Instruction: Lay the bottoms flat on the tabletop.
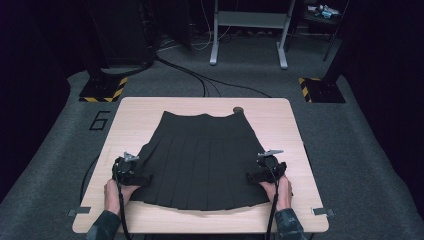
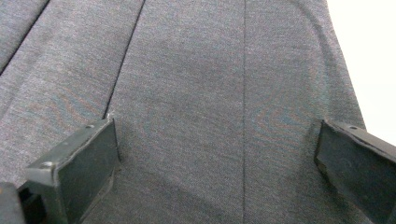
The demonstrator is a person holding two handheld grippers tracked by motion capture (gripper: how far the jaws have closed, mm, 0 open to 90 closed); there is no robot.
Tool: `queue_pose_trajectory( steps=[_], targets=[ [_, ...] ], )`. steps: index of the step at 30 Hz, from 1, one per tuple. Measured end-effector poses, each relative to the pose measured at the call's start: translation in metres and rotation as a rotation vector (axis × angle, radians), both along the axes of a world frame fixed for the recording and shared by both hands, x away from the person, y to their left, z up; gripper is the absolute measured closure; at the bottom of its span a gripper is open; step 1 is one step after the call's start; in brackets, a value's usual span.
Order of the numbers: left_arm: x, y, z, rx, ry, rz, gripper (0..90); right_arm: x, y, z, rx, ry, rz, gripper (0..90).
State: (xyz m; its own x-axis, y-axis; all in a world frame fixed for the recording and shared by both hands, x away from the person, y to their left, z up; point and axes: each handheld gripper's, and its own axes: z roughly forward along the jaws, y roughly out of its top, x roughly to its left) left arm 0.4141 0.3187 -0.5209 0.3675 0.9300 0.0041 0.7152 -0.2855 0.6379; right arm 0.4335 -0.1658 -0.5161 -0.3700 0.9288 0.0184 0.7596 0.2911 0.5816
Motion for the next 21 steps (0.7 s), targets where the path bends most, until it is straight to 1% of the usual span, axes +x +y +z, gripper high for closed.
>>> queue_pose_trajectory(
  steps=[2, 3, 5, 6, 9, 11, 12, 13, 15, 21],
  targets=[
    [0.004, 0.000, 0.000, 0.003, 0.005, -0.002, 3.4, 0.004, -0.001, 0.000, -0.002, -0.006, 0.004, 0.0],
    [0.006, 0.000, 0.000, -0.001, 0.007, -0.001, 3.5, 0.006, 0.000, 0.000, 0.002, 0.006, -0.008, 0.0],
    [0.010, -0.001, 0.001, 0.001, 0.006, 0.001, 3.5, 0.011, 0.000, 0.000, -0.001, 0.004, -0.006, 0.0],
    [0.012, -0.001, 0.000, -0.004, -0.001, 0.001, 3.4, 0.013, 0.000, 0.001, 0.002, 0.013, -0.013, 0.0],
    [0.018, -0.002, 0.000, 0.000, 0.000, 0.007, 3.5, 0.022, -0.001, 0.001, -0.001, 0.018, -0.017, 0.0],
    [0.022, -0.002, 0.001, -0.002, 0.003, 0.005, 3.5, 0.028, -0.002, 0.000, -0.004, 0.004, -0.005, 0.0],
    [0.025, -0.002, 0.001, 0.001, 0.006, 0.003, 3.5, 0.031, -0.002, 0.001, -0.004, 0.013, -0.009, 0.0],
    [0.027, -0.002, 0.000, -0.005, -0.006, 0.006, 3.5, 0.033, -0.002, 0.002, -0.003, 0.022, -0.012, 0.0],
    [0.031, -0.002, 0.000, -0.004, -0.003, 0.008, 3.5, 0.040, -0.003, 0.001, -0.011, 0.008, -0.001, 0.0],
    [0.047, -0.003, 0.001, -0.001, 0.000, 0.019, 3.5, 0.055, -0.001, 0.002, -0.011, 0.016, -0.008, 0.0]
  ],
)
